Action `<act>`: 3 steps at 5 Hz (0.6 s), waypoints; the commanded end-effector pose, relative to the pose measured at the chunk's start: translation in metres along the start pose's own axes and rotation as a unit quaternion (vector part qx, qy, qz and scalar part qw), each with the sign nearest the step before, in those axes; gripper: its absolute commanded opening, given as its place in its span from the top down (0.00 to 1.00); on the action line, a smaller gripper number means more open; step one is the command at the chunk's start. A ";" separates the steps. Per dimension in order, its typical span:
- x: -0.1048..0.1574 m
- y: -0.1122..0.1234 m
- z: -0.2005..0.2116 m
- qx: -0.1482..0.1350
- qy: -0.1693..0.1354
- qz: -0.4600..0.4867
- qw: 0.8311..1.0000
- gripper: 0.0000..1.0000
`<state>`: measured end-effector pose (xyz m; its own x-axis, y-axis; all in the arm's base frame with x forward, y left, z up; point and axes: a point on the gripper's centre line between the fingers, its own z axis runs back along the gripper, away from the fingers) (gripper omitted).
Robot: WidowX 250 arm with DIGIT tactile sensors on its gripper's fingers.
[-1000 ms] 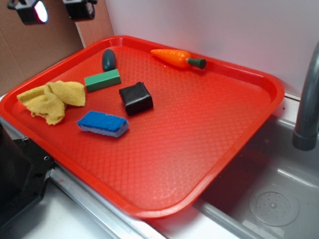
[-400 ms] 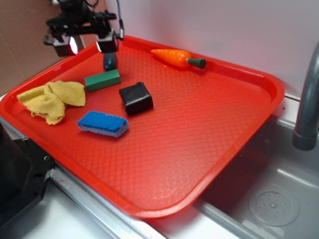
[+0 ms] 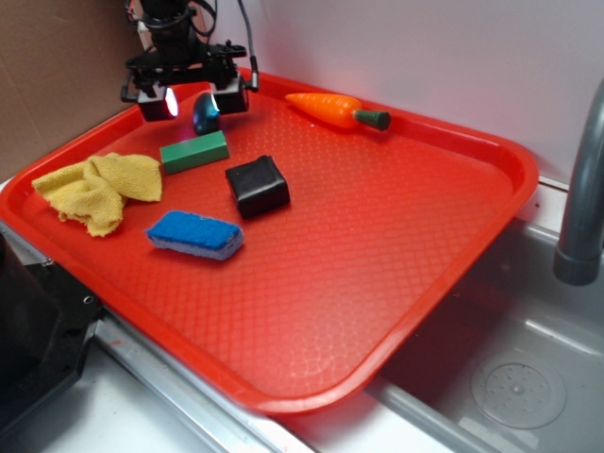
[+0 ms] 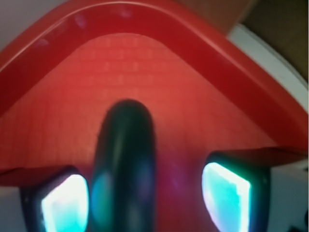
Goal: Grab the plastic pickle.
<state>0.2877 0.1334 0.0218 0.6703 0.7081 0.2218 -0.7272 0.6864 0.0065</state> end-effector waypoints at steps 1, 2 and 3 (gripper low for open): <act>0.020 0.003 0.002 -0.012 -0.024 -0.002 1.000 1.00; 0.024 0.001 0.013 0.011 -0.025 -0.028 0.999 1.00; 0.021 -0.007 0.050 0.015 -0.002 -0.102 0.995 1.00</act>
<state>0.2901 0.1248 0.0455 0.8139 0.5684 0.1200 -0.5795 0.8090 0.0988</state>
